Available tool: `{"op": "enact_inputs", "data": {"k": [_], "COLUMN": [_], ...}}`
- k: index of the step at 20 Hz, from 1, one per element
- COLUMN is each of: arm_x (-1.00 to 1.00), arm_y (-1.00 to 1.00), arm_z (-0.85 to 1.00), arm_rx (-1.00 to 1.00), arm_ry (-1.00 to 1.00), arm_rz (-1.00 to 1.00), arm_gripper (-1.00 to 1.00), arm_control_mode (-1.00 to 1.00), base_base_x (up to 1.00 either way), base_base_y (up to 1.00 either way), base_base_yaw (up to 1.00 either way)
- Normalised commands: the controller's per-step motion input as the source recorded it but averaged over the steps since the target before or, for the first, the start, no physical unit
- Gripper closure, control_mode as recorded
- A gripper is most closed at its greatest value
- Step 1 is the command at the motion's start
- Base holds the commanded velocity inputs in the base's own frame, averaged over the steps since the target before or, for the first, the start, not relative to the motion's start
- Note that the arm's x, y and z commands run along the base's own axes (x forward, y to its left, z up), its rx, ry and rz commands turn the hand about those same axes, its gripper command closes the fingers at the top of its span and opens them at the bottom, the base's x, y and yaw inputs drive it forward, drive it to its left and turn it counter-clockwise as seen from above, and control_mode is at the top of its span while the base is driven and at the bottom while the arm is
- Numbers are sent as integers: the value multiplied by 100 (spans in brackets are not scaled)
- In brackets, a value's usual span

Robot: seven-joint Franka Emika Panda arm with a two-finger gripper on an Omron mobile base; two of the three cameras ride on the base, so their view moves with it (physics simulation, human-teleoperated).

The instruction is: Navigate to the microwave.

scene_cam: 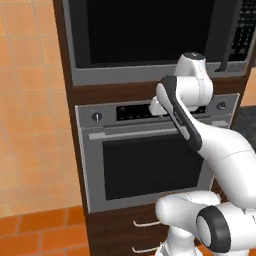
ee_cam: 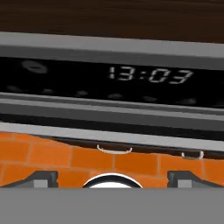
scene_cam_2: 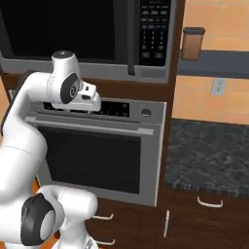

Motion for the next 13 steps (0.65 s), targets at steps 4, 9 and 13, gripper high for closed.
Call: {"op": "enact_inputs", "data": {"k": [4, 9, 13], "arm_x": [0, 0, 0], "arm_y": [0, 0, 0], "arm_z": [0, 0, 0], "arm_rx": [0, 0, 0], "arm_ry": [0, 0, 0], "arm_rz": [0, 0, 0], "arm_gripper": [-100, -100, -100], "arm_control_mode": [100, 100, 100], "base_base_x": [50, 63, 17], "base_base_y": [88, 36, -17], "base_base_yaw": [-19, -22, -3]}}
